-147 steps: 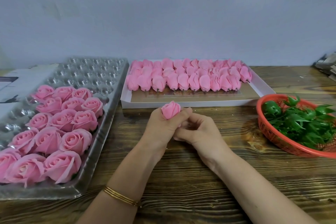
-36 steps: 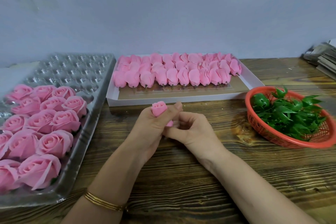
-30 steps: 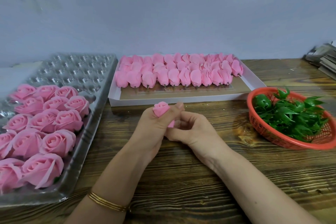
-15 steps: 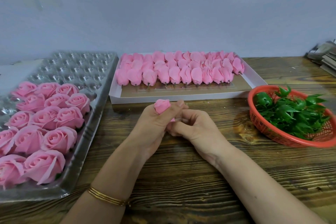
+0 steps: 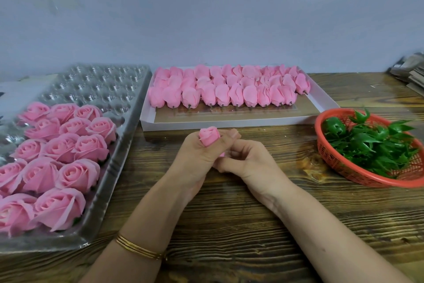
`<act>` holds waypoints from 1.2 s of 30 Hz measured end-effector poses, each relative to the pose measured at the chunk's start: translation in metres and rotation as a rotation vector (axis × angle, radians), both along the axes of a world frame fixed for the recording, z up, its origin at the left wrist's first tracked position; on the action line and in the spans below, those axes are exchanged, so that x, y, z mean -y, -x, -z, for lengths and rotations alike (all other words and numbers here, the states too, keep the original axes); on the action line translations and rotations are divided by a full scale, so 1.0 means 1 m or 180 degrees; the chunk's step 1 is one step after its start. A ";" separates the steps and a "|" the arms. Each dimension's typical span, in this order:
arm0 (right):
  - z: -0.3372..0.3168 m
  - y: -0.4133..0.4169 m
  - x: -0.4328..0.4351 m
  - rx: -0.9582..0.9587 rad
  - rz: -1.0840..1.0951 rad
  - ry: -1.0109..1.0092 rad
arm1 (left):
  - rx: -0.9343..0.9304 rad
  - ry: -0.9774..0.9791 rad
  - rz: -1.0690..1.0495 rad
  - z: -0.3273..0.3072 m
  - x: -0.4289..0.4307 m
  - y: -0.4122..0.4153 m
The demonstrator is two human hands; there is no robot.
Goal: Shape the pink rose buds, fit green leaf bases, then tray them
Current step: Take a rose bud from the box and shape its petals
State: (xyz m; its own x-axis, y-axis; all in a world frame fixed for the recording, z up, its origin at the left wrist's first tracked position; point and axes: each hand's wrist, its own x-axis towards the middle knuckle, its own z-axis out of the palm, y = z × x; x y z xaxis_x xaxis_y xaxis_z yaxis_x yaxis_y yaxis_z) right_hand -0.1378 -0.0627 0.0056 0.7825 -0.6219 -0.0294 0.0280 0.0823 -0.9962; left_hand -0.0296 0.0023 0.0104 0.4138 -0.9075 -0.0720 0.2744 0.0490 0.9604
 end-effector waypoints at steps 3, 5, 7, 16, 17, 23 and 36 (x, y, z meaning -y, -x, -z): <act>-0.002 0.000 0.002 -0.0028 -0.0059 -0.0229 | 0.0094 0.0060 -0.0102 0.001 -0.001 0.002; -0.002 0.001 0.005 -0.0072 0.0234 -0.0337 | 0.0364 0.0086 -0.0313 0.002 -0.001 0.003; -0.004 0.002 0.008 0.0019 0.0622 -0.0384 | 0.0900 0.0035 -0.0563 0.004 0.000 0.002; -0.011 -0.001 0.002 0.0307 0.0803 -0.0448 | 0.1901 -0.0207 -0.0231 0.009 0.001 0.006; -0.011 -0.001 0.001 0.0283 0.0817 -0.0441 | 0.1917 -0.0229 -0.0243 0.010 0.001 0.006; -0.013 -0.003 -0.001 0.0181 0.0884 -0.0520 | 0.2146 -0.0271 -0.0488 0.011 0.002 0.005; -0.008 -0.004 -0.002 0.0397 0.0776 -0.0725 | 0.1669 -0.0212 -0.0556 0.006 0.001 0.007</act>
